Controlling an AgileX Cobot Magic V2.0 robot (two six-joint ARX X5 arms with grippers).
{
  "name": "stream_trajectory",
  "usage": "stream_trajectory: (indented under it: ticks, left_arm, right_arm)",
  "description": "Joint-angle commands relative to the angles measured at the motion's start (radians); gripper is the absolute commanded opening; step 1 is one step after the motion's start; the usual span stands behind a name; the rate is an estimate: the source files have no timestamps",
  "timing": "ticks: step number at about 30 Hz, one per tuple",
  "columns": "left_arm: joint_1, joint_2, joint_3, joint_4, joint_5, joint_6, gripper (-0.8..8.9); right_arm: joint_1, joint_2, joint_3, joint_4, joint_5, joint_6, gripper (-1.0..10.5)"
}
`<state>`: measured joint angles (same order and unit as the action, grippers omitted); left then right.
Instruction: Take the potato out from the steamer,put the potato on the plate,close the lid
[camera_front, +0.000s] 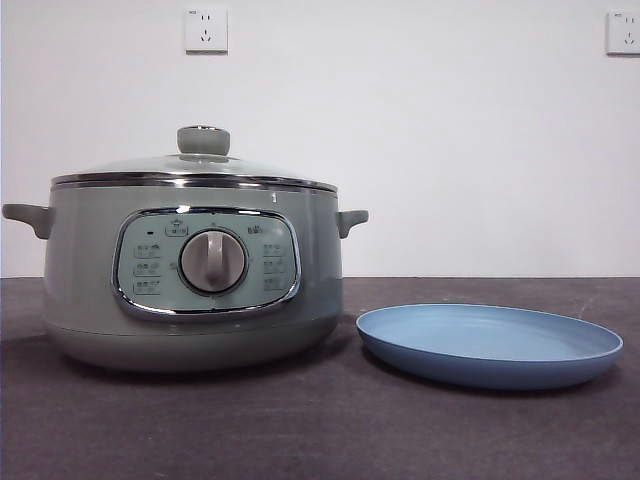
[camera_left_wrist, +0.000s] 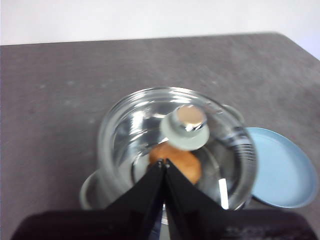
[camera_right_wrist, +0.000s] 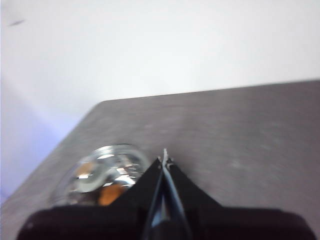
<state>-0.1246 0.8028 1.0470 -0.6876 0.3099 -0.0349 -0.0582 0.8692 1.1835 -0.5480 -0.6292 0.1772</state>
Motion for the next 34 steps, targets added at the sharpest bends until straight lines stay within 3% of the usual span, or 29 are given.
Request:
stream_trajectory:
  ticks: [1, 8, 12, 13, 14, 17, 19, 21, 26, 34]
  left_arm:
    - [0.001, 0.104, 0.142, -0.068, 0.072, 0.068, -0.06]
    - [0.0, 0.276, 0.345, -0.148, 0.208, 0.088, -0.06]
    - [0.0, 0.32, 0.384, -0.146, 0.219, 0.087, 0.12]
    - [0.0, 0.323, 0.384, -0.14, 0.217, 0.084, 0.63]
    - [0.0, 0.326, 0.384, -0.134, 0.214, 0.077, 1.45]
    - [0.0, 0.33, 0.384, -0.101, 0.178, 0.02, 4.34]
    - [0.0, 0.334, 0.384, -0.07, 0.143, 0.004, 4.85]
    - [-0.003, 0.341, 0.384, -0.036, 0.138, 0.003, 4.85]
    - [-0.055, 0.388, 0.384, 0.05, 0.129, -0.026, 4.84]
    - [-0.167, 0.558, 0.384, 0.07, -0.018, -0.024, 4.68]
  right_arm:
    - [0.006, 0.099, 0.135, -0.045, -0.097, -0.074, -0.1]
    - [0.076, 0.293, 0.344, -0.181, -0.207, -0.209, -0.1]
    - [0.138, 0.359, 0.385, -0.254, -0.205, -0.266, 0.1]
    - [0.148, 0.369, 0.385, -0.26, -0.201, -0.266, 0.2]
    - [0.153, 0.376, 0.385, -0.266, -0.2, -0.266, 0.8]
    - [0.163, 0.39, 0.385, -0.28, -0.17, -0.264, 5.0]
    - [0.171, 0.393, 0.385, -0.281, -0.097, -0.264, 7.0]
    - [0.183, 0.393, 0.385, -0.28, -0.046, -0.264, 6.9]
    - [0.197, 0.393, 0.385, -0.281, -0.044, -0.264, 6.9]
    - [0.219, 0.393, 0.385, -0.29, -0.042, -0.263, 6.9]
